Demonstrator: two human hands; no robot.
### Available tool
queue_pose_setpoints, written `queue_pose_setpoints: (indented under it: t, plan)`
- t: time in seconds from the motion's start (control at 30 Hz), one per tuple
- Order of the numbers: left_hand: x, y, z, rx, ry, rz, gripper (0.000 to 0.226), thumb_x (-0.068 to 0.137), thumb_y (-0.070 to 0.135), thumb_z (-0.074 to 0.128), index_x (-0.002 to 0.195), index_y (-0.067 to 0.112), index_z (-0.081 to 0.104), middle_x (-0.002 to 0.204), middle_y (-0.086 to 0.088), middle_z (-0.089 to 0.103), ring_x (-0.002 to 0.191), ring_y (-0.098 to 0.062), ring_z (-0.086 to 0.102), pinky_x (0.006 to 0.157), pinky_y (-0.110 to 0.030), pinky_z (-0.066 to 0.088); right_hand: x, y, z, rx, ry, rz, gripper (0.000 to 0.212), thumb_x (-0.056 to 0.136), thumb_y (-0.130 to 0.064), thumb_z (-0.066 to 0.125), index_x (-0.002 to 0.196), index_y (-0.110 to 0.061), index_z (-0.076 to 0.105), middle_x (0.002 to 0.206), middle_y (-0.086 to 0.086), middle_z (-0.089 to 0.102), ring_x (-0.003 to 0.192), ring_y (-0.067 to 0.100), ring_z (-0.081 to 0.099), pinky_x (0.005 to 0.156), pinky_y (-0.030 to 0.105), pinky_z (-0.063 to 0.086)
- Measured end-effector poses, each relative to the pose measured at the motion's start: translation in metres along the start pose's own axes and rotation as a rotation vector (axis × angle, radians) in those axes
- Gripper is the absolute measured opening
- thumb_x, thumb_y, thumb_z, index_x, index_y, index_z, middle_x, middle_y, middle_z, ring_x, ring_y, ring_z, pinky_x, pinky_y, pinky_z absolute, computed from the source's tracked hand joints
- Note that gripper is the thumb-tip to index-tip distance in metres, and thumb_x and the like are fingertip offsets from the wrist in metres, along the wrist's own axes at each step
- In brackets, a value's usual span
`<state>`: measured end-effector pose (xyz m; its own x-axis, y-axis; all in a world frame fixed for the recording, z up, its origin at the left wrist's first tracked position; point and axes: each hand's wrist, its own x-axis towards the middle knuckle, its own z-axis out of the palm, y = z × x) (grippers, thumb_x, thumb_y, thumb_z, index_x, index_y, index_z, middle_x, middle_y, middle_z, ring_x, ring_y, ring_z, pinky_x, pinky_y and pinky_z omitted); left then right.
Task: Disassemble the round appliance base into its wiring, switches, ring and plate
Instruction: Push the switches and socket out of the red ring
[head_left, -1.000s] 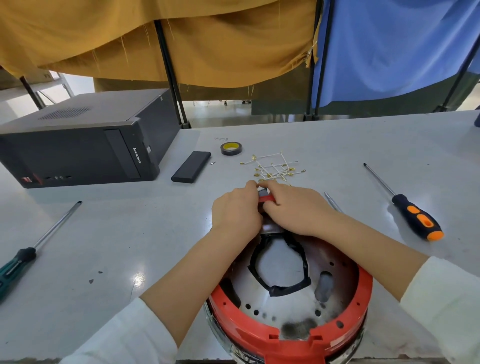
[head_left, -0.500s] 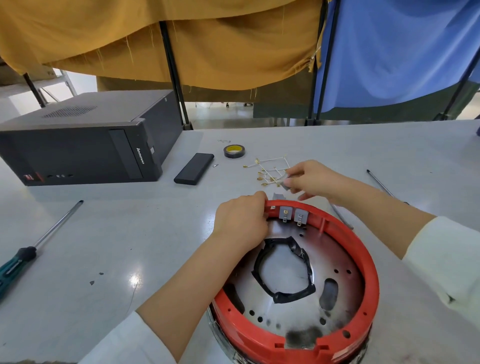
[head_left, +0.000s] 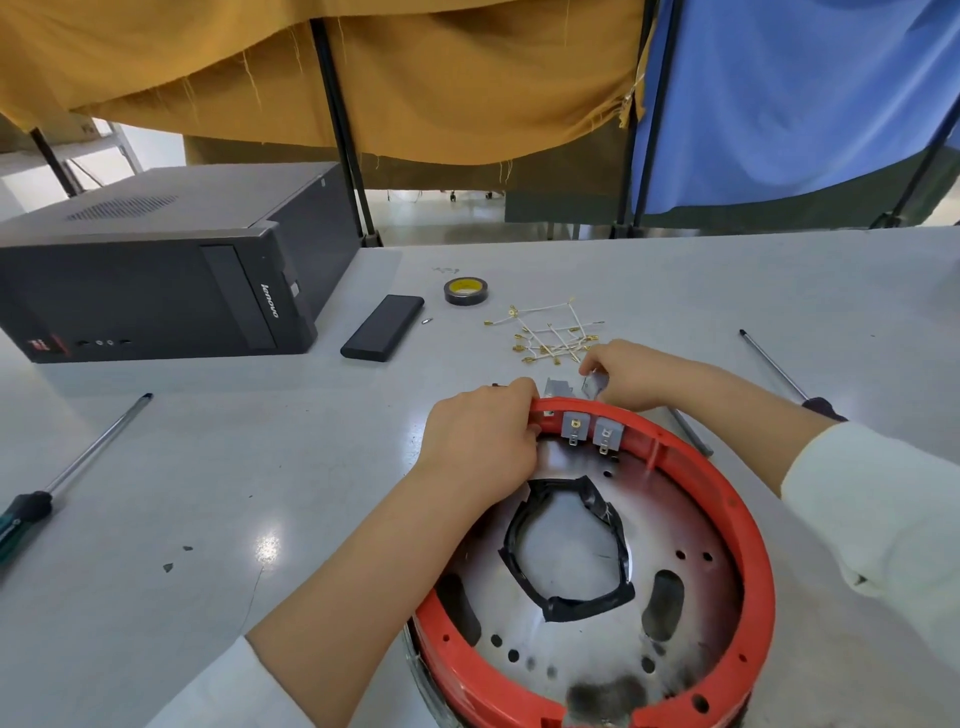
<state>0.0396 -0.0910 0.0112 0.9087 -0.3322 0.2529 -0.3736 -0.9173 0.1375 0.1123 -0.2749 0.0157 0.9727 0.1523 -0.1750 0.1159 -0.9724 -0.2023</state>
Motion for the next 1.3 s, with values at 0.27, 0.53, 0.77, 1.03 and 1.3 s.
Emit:
queue_pose_setpoints:
  t: [0.27,0.53,0.77,1.03,1.3]
  plan:
    - [0.0,0.004,-0.008,0.059,-0.065,-0.068,0.015,0.086,0.013,0.044,0.098,0.021,0.044,0.095,-0.005,0.061,0.071,-0.027,0.043,0.058,-0.03,0.027,-0.016,-0.001,-0.007,0.181,0.175,-0.079,0.032,0.089,-0.014,0.053,0.12,-0.016,0.057,0.12,0.005,0.056,0.101,0.018,0.051,0.084,0.028,0.04]
    - [0.002,0.019,-0.021,0.096,-0.247,-0.282,0.027,0.086,0.018,0.046,0.113,0.013,0.046,0.109,-0.01,0.057,0.091,-0.029,0.05,0.067,-0.031,0.035,-0.061,-0.026,-0.014,0.254,-0.011,-0.253,0.021,0.094,-0.027,0.051,0.112,-0.024,0.06,0.097,-0.008,0.061,0.089,0.012,0.056,0.081,0.027,0.045]
    - [0.011,0.012,-0.018,-0.066,-0.308,-0.157,0.033,0.088,0.023,0.044,0.12,0.015,0.046,0.113,-0.009,0.059,0.099,-0.028,0.055,0.077,-0.036,0.045,-0.066,-0.035,0.0,0.08,0.1,-0.336,0.011,0.09,-0.021,0.047,0.086,-0.013,0.054,0.084,0.004,0.056,0.081,0.025,0.052,0.074,0.039,0.043]
    - [0.006,-0.002,-0.01,-0.219,-0.214,-0.003,0.035,0.092,0.033,0.04,0.123,0.019,0.049,0.11,-0.01,0.063,0.099,-0.029,0.057,0.076,-0.033,0.04,-0.07,-0.033,0.02,-0.065,0.287,-0.305,0.034,0.097,-0.035,0.032,0.122,-0.019,0.048,0.118,0.002,0.052,0.113,0.021,0.047,0.087,0.038,0.041]
    - [0.006,-0.001,-0.004,-0.053,-0.161,0.042,0.024,0.09,0.014,0.039,0.113,0.014,0.045,0.114,-0.011,0.058,0.095,-0.033,0.055,0.067,-0.032,0.032,-0.068,-0.039,0.024,-0.143,0.341,-0.26,0.032,0.098,-0.03,0.031,0.122,-0.017,0.045,0.122,0.003,0.051,0.115,0.023,0.045,0.084,0.039,0.039]
